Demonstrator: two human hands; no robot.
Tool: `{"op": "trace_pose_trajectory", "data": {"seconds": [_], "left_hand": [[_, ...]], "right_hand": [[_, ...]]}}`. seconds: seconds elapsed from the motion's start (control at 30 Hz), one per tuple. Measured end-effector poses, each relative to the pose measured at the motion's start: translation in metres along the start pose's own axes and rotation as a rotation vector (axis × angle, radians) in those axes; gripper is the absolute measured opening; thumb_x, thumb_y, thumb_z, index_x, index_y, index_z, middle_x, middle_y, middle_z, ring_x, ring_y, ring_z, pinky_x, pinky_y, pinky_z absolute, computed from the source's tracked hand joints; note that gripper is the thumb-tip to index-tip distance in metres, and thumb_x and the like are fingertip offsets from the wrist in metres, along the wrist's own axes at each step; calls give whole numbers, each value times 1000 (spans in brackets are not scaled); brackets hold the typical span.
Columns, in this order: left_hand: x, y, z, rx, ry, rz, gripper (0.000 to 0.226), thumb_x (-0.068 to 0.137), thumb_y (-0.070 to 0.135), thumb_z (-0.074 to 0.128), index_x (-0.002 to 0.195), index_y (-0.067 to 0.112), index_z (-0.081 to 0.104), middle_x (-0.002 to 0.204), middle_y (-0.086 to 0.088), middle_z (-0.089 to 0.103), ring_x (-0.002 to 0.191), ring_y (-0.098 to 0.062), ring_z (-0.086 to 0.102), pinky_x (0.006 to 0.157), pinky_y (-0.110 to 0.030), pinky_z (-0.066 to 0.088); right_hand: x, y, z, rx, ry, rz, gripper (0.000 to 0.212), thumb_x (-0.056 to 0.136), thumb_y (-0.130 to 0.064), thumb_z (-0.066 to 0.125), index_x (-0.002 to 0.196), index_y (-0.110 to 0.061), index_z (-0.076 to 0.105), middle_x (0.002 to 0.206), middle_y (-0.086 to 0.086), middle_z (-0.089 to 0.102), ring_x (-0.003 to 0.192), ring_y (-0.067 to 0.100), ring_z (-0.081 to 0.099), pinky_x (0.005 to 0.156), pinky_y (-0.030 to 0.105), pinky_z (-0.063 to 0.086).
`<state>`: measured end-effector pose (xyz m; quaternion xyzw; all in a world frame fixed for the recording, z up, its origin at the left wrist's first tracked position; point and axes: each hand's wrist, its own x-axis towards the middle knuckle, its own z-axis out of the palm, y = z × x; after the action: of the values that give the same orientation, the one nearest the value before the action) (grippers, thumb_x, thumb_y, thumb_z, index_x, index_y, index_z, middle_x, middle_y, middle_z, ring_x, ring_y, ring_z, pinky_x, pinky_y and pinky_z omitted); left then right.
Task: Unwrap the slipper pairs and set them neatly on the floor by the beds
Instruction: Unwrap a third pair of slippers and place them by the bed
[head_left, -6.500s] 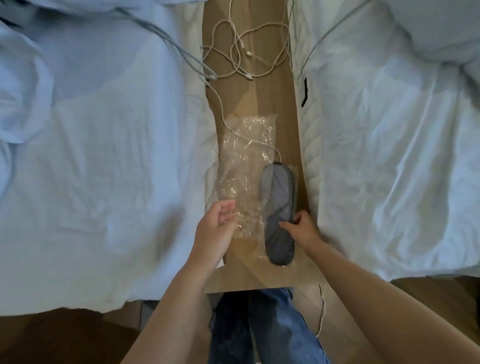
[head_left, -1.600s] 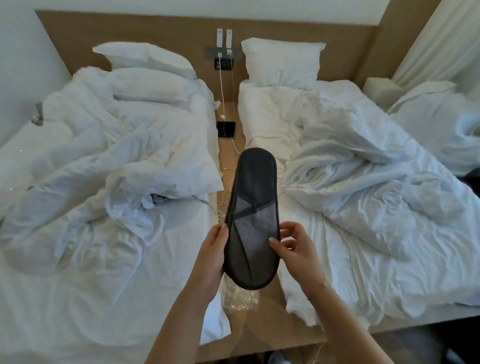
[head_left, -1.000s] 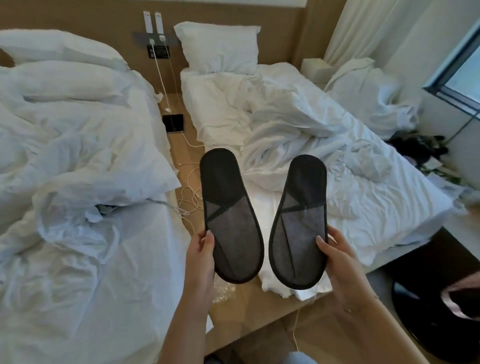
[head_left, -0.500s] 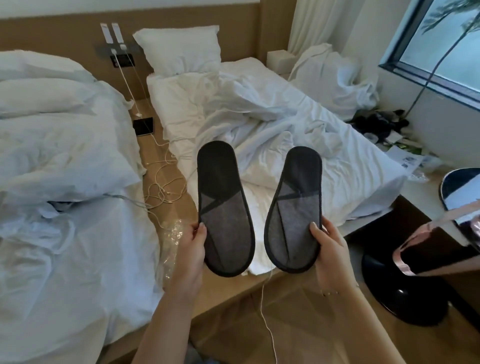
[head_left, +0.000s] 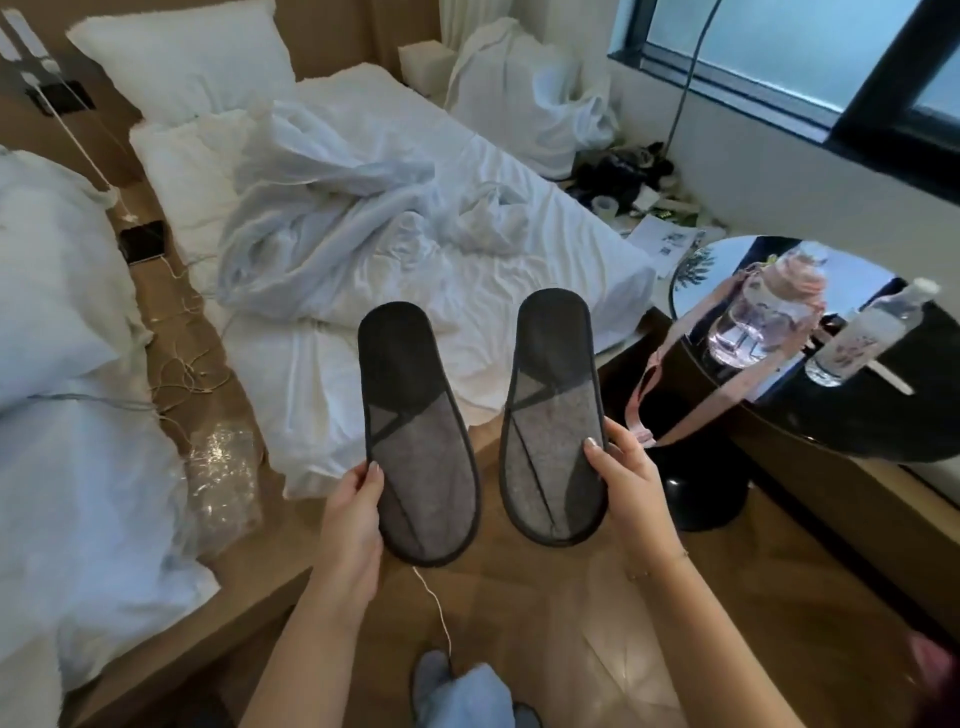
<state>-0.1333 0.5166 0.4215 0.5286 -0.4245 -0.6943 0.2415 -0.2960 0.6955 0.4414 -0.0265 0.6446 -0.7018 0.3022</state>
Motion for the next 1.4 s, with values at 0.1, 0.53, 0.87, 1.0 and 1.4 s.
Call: {"op": "trace_pose_trajectory", "data": {"seconds": [0.1, 0.53, 0.87, 1.0, 1.4], "left_hand": [[4, -16, 32, -6, -43, -48, 34, 100, 21, 45, 131, 9, 52, 121, -2, 59, 107, -18, 57, 91, -33, 46], [73, -40, 160, 47, -59, -124, 31, 99, 29, 46, 125, 16, 57, 123, -2, 62, 112, -21, 58, 97, -40, 47], [70, -94, 226, -41, 280, -144, 35, 100, 28, 46, 130, 13, 53, 126, -6, 60, 114, -25, 58, 102, -47, 45], [64, -146, 238, -58, 389, -226, 37, 99, 31, 46, 131, 14, 51, 126, -6, 58, 114, -26, 56, 101, -47, 46], [114, -326, 185, 79, 586, -369, 36, 100, 27, 45, 130, 8, 52, 120, -8, 59, 107, -22, 54, 93, -36, 45]], "right_hand": [[13, -4, -27, -40, 9, 14, 30, 97, -13, 49, 123, -25, 56, 109, -2, 66, 104, 20, 65, 88, 35, 56], [153, -44, -86, -128, -90, 108, 34, 98, -12, 48, 131, -18, 52, 111, 6, 64, 102, 23, 65, 83, 34, 56], [253, -26, -150, -266, -334, 226, 33, 96, -19, 53, 128, -25, 56, 123, 6, 64, 114, 25, 61, 97, 49, 50], [279, 6, -176, -340, -438, 299, 34, 94, -22, 55, 128, -25, 56, 123, 2, 65, 116, 22, 61, 98, 47, 50], [306, 184, -177, -571, -548, 434, 36, 94, -17, 57, 130, -17, 52, 116, -2, 66, 105, 11, 64, 77, 18, 57]]}}
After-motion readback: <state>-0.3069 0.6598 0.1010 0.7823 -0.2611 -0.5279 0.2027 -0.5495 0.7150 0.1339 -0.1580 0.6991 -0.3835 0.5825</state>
